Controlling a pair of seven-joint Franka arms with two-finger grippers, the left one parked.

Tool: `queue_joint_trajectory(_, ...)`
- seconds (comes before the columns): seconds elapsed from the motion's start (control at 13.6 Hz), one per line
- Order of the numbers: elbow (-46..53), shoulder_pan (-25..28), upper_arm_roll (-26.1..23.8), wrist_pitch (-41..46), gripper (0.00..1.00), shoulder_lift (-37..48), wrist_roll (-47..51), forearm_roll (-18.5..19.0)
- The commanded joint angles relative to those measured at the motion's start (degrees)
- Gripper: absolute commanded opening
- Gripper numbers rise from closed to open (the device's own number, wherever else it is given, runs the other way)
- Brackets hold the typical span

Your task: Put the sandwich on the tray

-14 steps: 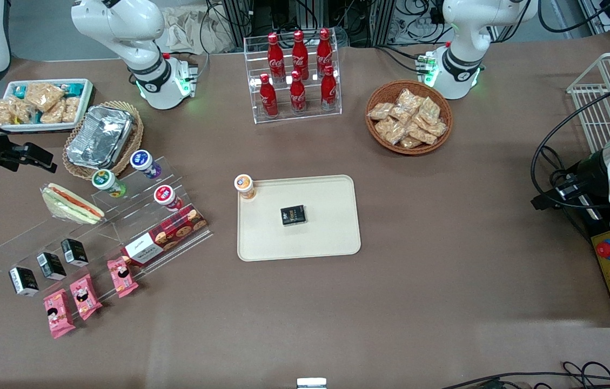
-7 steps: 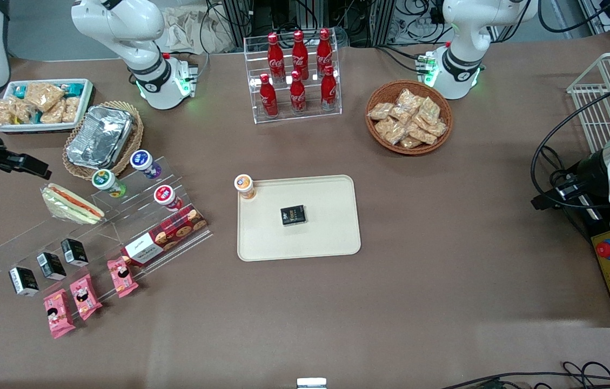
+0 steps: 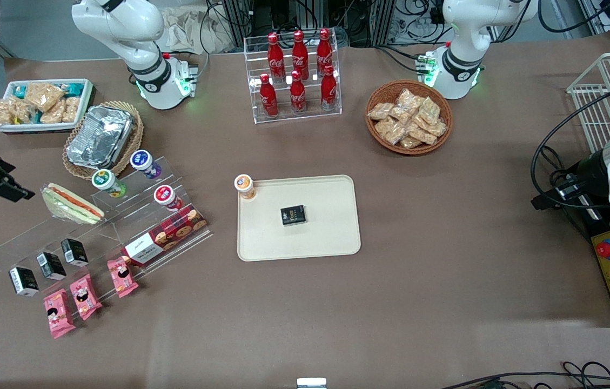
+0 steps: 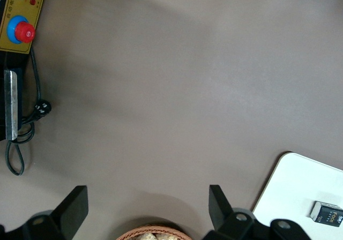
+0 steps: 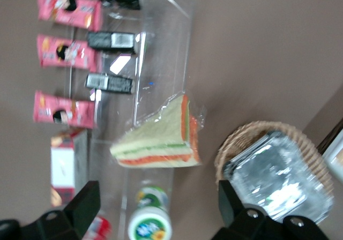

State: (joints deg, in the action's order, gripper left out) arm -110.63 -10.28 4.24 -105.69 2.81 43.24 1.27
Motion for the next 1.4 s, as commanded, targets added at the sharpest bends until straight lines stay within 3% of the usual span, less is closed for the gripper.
queue_joint_trajectory(0.0,0.07,-1.06,-0.46,-2.76,0.98,-2.45,14.01,-2.23)
queue_joint_trajectory(0.22,-2.39,-1.76,1.12,-5.40,0.98,-2.98,24.23,-4.51)
queue_joint_trajectory(0.51,-5.37,-3.69,1.29,-5.31,0.98,-3.86,29.77,-4.52)
queue_joint_trajectory(1.32,-9.25,-3.96,1.29,-10.32,0.97,-5.26,34.72,-6.10)
